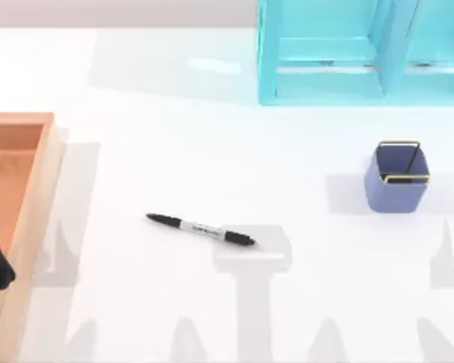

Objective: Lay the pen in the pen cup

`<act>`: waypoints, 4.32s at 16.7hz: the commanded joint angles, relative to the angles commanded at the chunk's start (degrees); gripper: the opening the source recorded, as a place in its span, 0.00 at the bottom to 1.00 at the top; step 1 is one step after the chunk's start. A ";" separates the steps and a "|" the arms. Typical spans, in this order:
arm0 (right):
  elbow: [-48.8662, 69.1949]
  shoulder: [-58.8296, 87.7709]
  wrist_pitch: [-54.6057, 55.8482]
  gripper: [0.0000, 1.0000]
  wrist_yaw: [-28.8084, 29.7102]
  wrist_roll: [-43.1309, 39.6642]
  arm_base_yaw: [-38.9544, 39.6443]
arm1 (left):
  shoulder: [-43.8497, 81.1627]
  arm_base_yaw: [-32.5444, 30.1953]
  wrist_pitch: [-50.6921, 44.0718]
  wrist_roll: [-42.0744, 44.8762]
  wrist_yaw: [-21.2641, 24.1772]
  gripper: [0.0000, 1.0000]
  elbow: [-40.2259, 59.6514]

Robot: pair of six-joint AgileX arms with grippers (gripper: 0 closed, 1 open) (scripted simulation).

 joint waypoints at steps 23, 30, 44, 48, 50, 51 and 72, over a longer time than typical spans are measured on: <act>79.81 86.14 -46.32 1.00 6.06 -12.83 30.90 | 0.00 0.00 0.00 0.00 0.00 1.00 0.00; 111.34 121.19 -65.17 1.00 8.59 -18.95 43.94 | 0.00 0.00 0.00 0.00 0.00 1.00 0.00; 125.91 139.12 -73.53 1.00 9.85 -22.08 49.99 | 0.00 0.00 0.00 0.00 0.00 1.00 0.00; 120.29 141.57 -64.94 1.00 9.86 -22.94 49.25 | 0.00 0.00 0.00 0.00 0.00 1.00 0.00; 117.02 143.08 -59.83 1.00 9.85 -23.40 48.78 | 0.00 0.00 0.00 0.00 0.00 1.00 0.00; 115.76 143.70 -58.06 1.00 9.85 -23.59 48.61 | 0.00 0.00 0.00 0.00 0.00 1.00 0.00; 114.39 144.42 -56.30 0.00 9.85 -23.79 48.40 | 0.00 0.00 0.00 0.00 0.00 1.00 0.00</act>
